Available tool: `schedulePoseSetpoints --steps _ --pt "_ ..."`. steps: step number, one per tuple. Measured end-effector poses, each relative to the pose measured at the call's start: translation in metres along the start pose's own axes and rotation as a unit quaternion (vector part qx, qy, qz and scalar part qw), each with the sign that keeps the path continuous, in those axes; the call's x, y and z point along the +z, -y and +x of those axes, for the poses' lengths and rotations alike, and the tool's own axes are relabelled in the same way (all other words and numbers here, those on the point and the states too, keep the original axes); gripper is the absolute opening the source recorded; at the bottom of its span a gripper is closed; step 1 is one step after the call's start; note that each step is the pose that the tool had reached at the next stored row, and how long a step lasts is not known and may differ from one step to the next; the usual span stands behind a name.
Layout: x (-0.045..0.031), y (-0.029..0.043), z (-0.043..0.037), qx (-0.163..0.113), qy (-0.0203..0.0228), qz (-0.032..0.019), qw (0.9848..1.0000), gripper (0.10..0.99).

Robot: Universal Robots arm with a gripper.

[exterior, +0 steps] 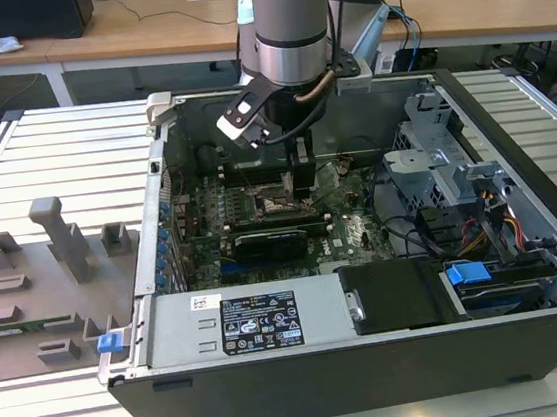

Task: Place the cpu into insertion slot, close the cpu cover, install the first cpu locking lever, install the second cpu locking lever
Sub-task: 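Place the cpu into insertion slot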

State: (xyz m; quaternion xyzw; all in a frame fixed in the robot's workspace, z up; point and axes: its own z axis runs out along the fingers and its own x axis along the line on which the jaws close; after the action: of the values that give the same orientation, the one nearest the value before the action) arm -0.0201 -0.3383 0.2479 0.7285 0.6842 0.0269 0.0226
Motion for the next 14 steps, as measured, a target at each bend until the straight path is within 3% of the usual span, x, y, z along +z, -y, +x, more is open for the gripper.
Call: schedulePoseSetpoints --steps 5,12,14 --pt "0.0003 0.0008 0.0003 -0.001 -0.0001 0.0000 1.0000 0.545" --pt "0.0009 0.0132 0.0042 -0.006 -0.0004 0.0000 1.0000 0.545" --pt "0.0007 0.0195 0.0043 -0.006 -0.0004 0.0000 1.0000 0.545"
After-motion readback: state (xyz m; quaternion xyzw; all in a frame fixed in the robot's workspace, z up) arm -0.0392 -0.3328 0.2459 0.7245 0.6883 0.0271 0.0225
